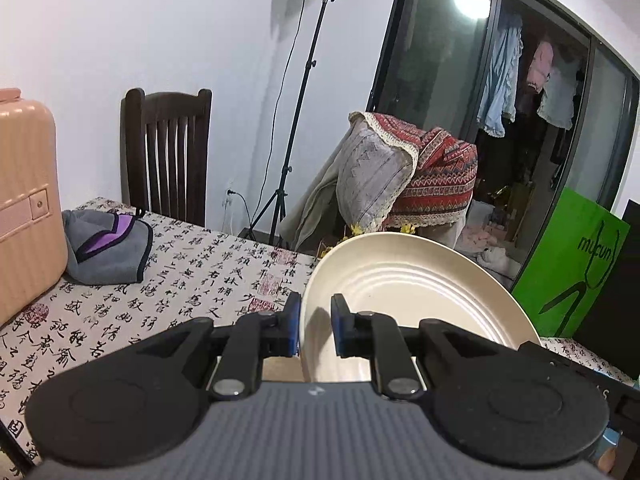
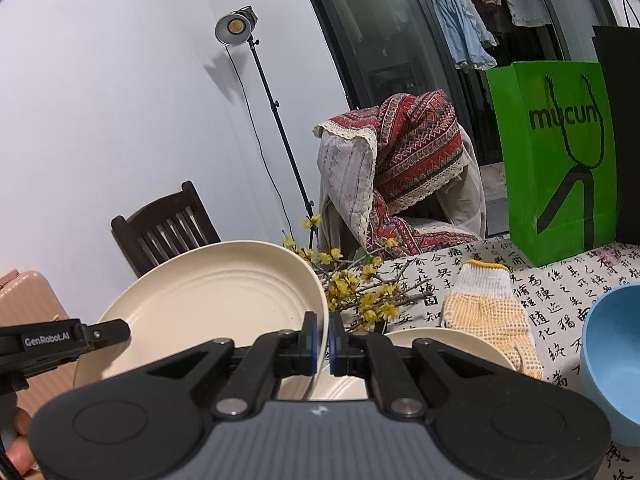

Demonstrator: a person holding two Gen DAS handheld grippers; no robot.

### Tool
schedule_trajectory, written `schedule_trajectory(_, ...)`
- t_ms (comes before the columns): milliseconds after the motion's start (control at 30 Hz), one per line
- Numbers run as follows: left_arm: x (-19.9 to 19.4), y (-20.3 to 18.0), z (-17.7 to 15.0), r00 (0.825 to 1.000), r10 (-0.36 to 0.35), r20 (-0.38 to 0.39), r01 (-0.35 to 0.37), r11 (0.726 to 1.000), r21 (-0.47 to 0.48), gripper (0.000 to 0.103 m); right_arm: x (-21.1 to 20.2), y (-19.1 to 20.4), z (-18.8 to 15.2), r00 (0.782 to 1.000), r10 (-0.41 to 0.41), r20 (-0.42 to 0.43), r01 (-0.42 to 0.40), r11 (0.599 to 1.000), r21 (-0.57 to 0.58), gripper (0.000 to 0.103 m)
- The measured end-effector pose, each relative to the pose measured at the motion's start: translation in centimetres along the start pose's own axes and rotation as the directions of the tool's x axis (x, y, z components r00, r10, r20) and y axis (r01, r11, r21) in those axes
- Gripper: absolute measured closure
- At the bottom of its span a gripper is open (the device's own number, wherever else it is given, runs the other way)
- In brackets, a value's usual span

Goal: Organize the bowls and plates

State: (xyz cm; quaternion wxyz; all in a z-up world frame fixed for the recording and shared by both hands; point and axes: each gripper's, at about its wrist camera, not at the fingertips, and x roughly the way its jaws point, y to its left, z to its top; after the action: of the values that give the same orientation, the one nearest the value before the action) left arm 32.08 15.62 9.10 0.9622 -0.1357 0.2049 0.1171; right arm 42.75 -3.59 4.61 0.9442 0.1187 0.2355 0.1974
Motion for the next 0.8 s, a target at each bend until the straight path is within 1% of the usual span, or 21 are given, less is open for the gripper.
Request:
schedule_trajectory(467, -0.6, -0.1, 0.2, 1.000, -0.018, 0.011, 0.018, 1.000, 0.008, 0.087, -1.4, 0.4, 0.4, 1.000, -0.016, 0.020, 0.016, 1.000, -0.015, 0.097)
schedule_trajectory(800, -2.1, -0.4, 0.4, 0.999, -0.048, -0.013, 0.048, 0.999, 0.020, 0.087, -3.2, 0.3, 0.8, 1.000, -0.019, 0.023, 0.020, 0.999, -0.027, 0.097)
